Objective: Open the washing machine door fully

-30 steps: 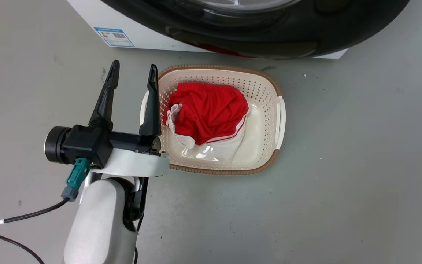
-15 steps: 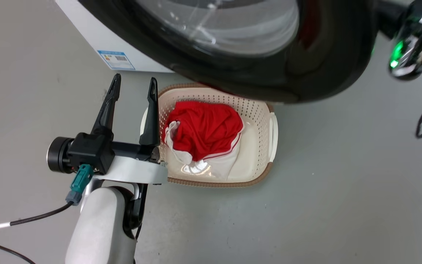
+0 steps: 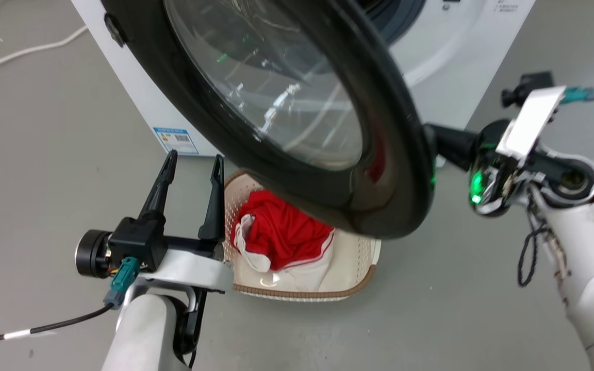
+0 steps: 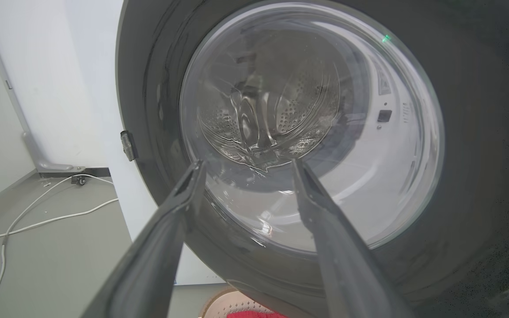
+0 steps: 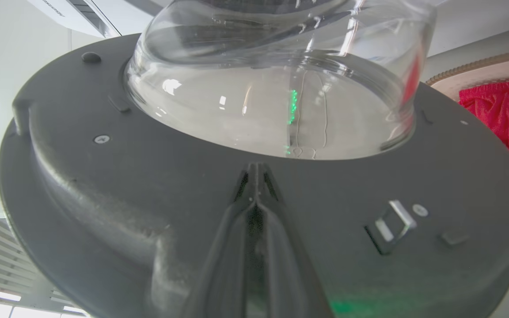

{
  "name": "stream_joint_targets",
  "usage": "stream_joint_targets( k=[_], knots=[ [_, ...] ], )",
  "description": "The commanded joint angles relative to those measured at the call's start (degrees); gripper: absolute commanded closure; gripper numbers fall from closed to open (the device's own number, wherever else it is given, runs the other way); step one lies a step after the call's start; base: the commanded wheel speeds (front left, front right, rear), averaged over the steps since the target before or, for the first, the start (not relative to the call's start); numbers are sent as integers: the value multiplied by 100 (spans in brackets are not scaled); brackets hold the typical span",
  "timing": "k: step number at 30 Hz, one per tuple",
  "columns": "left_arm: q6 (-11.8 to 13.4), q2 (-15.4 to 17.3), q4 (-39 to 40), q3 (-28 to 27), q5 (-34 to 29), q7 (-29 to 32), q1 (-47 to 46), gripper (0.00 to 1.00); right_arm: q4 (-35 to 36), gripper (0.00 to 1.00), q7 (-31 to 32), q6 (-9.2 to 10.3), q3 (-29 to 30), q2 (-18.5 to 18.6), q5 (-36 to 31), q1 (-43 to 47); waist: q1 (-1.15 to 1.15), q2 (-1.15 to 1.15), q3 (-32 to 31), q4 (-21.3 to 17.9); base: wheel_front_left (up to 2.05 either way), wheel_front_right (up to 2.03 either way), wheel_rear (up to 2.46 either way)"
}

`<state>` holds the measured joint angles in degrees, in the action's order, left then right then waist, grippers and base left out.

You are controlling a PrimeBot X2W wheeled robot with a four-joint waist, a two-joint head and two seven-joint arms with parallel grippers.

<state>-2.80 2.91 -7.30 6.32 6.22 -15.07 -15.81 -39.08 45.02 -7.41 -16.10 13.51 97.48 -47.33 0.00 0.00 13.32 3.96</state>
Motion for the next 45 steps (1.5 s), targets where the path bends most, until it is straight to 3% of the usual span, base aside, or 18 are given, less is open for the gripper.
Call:
stream_joint_targets(
  k=[1, 14, 26, 32, 37, 45],
  knots=[
    [-17, -4, -29, -31, -29, -15, 83, 0, 60, 100, 49, -14, -57, -96, 36, 164, 0, 0, -181, 15, 0, 0, 0],
    [-54, -5, -163, -23, -9, -15, 408, 0, 554, 100, 126, -14, -441, -707, 129, 1067, 0, 0, -573, -16, 0, 0, 0],
    [-9, -5, -188, -20, 46, -15, 501, 0, 1102, 100, -85, -14, -685, -912, 51, 1557, 0, 0, -665, -70, 0, 0, 0],
    [28, -5, -194, -47, 83, -15, 548, 0, 1393, 100, -877, -14, -326, -884, -114, 1812, 0, 0, -700, -118, 0, 0, 0],
    [56, -5, -197, -100, 73, -15, 612, 0, 1595, 100, -1794, -14, 282, -817, -159, 2117, 0, 0, -728, -207, 0, 0, 0],
    [68, -5, -204, -241, 25, -15, 700, 0, 2103, 100, -2692, -14, 1228, -579, -55, 2835, 0, 0, -792, -352, 0, 0, 0]
  ],
)
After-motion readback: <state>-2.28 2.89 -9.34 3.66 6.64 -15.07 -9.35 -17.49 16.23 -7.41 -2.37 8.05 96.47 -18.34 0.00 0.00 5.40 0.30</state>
